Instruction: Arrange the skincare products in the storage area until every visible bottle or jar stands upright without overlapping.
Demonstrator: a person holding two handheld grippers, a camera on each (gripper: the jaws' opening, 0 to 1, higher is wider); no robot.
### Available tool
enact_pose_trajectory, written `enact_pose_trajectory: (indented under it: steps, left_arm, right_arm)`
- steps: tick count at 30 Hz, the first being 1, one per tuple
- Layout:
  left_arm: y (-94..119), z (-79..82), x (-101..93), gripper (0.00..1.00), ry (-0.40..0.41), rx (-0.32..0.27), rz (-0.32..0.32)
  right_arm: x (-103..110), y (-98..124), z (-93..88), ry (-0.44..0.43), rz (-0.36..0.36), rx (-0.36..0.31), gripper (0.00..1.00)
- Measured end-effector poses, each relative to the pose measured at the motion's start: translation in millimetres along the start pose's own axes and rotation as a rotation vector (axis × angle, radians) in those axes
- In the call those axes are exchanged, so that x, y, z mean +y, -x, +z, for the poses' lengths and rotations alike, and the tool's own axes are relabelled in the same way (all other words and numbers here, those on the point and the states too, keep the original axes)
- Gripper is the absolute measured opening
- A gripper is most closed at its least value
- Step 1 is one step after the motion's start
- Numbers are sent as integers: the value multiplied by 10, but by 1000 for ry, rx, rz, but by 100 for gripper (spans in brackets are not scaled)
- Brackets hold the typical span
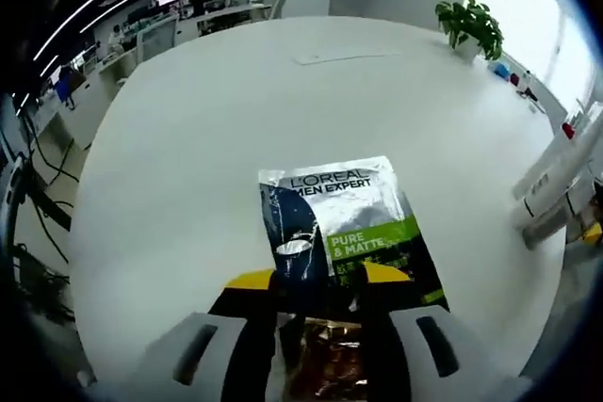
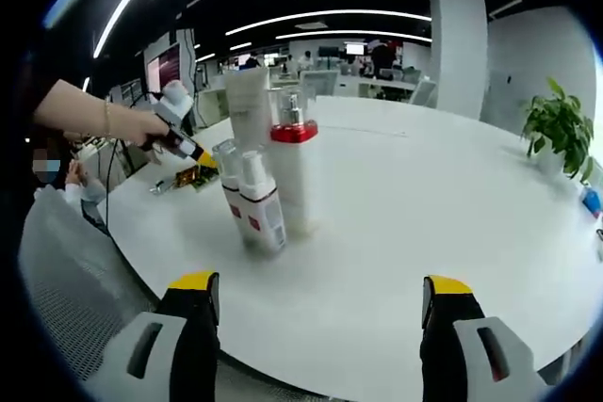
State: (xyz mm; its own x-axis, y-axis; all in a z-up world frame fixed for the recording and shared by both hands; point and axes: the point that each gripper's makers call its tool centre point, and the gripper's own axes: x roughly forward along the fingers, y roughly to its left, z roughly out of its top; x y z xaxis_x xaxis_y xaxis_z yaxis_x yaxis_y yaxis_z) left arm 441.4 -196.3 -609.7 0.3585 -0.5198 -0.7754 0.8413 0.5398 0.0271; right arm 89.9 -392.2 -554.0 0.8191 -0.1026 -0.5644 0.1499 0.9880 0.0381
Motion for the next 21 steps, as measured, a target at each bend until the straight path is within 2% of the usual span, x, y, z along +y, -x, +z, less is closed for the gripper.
enact_pose_trajectory:
  steps: [3,5,6,7,9,11,13,14,18,19,21]
  left_arm:
    - [19,-16,-44,28,-21,-19,28]
    - [2,-10,32,21,-16,-34,40]
    - [-2,-1,32,10,-33,-39,41]
    - [-4,28,24,10,-115,-54,43]
    - [14,10,37,8,-161,-45,61]
    - [18,42,-46,6,-191,-43,63]
    - [0,40,-5,5,-175,-46,60]
    - [-2,34,12,5,-130,-48,60]
    - [77,26,-25,3,-112,-51,46]
    - [115,31,-69,3,-69,-64,22]
    - [127,74,10,3,-37,-97,23]
  right_arm:
    - [10,-4,-10,-1,5,4,94]
    - [12,-7,-12,-2,7,4,94]
    - [12,-8,-12,0,8,4,94]
    - [14,-9,-14,2,10,5,94]
    - [14,-9,-18,4,10,7,94]
    - [9,-7,-22,4,8,8,94]
    - [8,-6,-22,4,7,7,94]
    - [8,-6,-23,5,6,7,94]
    - [20,-2,-25,15,5,13,94]
    - [21,-2,-25,15,5,12,94]
    - [23,2,-18,13,5,11,94]
